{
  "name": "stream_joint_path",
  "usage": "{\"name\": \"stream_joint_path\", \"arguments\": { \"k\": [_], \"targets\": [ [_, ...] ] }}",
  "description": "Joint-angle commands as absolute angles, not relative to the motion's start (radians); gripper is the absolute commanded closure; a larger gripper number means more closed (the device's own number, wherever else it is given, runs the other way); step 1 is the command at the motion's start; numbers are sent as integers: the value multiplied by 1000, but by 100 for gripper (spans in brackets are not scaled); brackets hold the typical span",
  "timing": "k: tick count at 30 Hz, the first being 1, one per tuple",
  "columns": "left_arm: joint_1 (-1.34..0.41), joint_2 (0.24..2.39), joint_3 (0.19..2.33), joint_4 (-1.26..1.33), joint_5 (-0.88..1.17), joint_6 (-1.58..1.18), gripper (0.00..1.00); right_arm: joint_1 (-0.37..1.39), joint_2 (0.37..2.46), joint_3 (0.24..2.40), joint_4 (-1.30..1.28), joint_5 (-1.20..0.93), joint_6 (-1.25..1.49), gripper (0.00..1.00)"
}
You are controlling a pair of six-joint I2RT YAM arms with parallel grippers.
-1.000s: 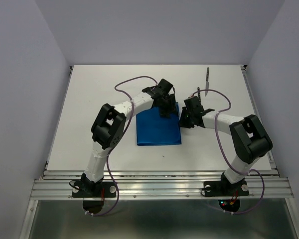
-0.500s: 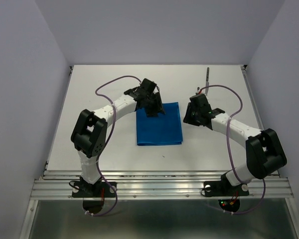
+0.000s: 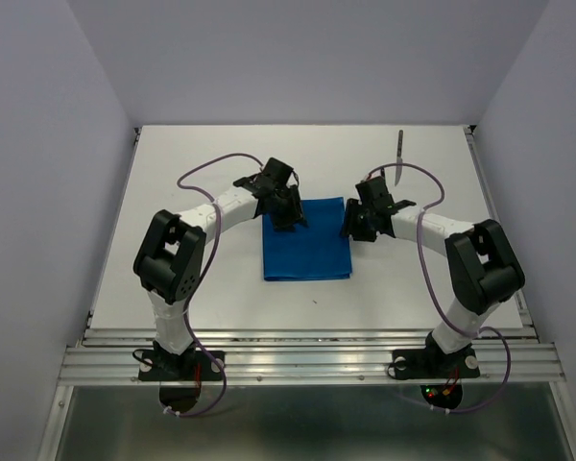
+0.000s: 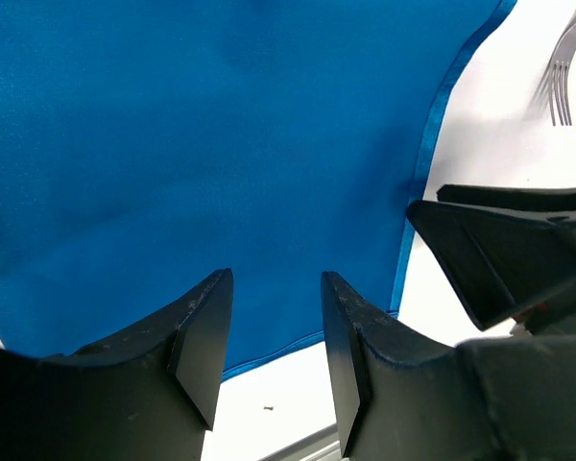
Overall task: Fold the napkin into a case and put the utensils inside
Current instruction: Smooth out the square-folded napkin at the center of the board.
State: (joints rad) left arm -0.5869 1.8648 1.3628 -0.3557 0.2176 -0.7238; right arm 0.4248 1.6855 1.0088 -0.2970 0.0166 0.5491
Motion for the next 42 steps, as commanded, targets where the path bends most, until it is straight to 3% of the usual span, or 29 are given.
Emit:
{"name": "stream_joint_path", "arguments": {
  "k": [1,9,14,17,25,42],
  "targets": [
    [-581,1790,1339,-344,207,-704,48,417,1716,1034,-230,-78,546,49],
    [-577,1787,1325,-337,210,-703,48,417,1707,956,-201,-58,569,58],
    [-578,1786,1318,-334,212,-704,48,417,1698,937,-190,-49,580,69],
    [-577,1782,1313,-334,212,-707,48,417,1681,931,-187,-28,589,82],
    [-578,1789,1318,-330,212,-710,48,417,1617,942,-207,-5,558,96],
    [-572,1809,1351,-345,207,-712,48,417,1447,908,-293,-11,557,99]
  ]
}}
